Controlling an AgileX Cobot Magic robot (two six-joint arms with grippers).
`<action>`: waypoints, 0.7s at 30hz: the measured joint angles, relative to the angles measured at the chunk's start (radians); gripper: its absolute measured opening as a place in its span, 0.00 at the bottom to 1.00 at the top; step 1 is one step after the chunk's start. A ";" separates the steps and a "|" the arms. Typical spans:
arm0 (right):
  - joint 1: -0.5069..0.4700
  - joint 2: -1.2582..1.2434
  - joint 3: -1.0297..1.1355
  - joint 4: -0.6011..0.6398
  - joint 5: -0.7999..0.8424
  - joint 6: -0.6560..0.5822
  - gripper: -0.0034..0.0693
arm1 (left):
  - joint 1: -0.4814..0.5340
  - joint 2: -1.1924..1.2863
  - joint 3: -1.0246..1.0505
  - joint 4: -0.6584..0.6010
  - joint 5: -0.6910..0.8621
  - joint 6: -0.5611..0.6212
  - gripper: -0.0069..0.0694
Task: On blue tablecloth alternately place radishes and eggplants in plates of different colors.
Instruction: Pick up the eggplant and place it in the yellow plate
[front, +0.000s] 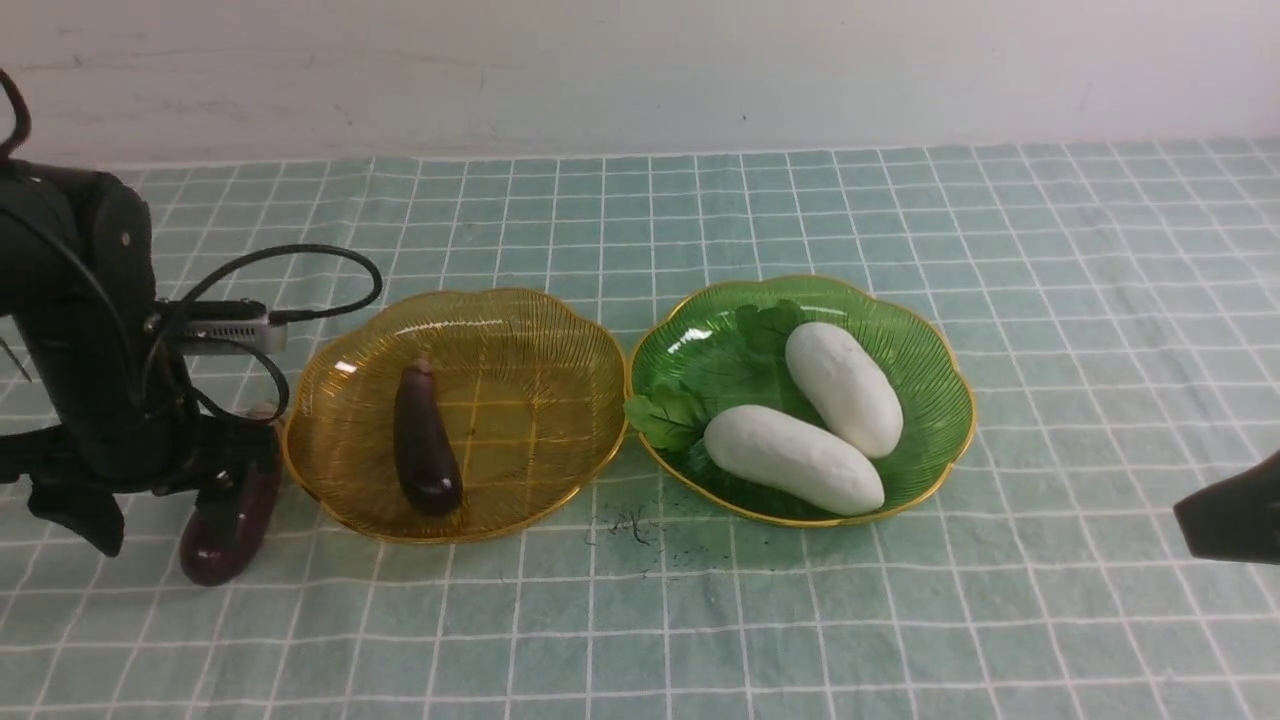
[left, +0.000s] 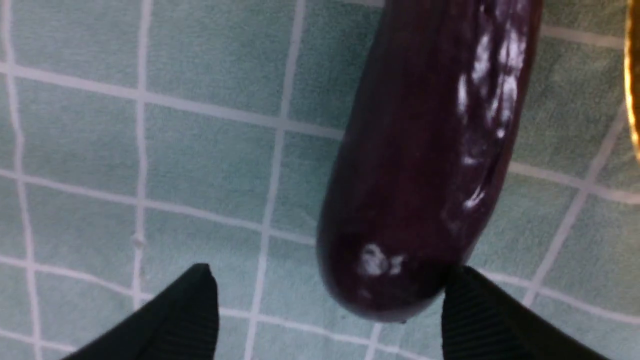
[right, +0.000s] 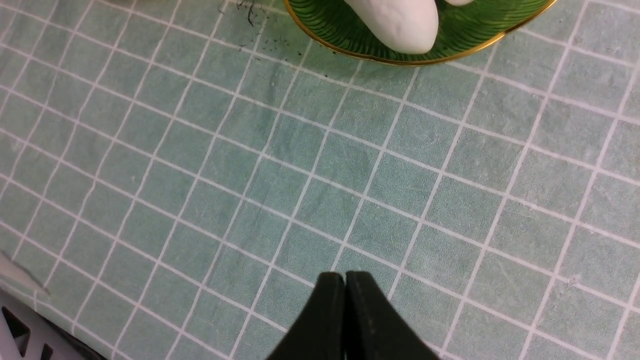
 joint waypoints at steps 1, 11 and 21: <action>0.000 0.000 0.000 0.000 0.000 0.000 0.03 | -0.001 0.006 0.000 -0.007 -0.016 0.001 0.80; 0.000 0.000 0.000 -0.002 0.000 0.000 0.03 | 0.000 0.048 0.000 -0.020 -0.081 0.008 0.79; 0.000 0.000 0.000 -0.002 0.000 0.000 0.03 | 0.000 0.062 0.000 0.032 0.004 0.025 0.56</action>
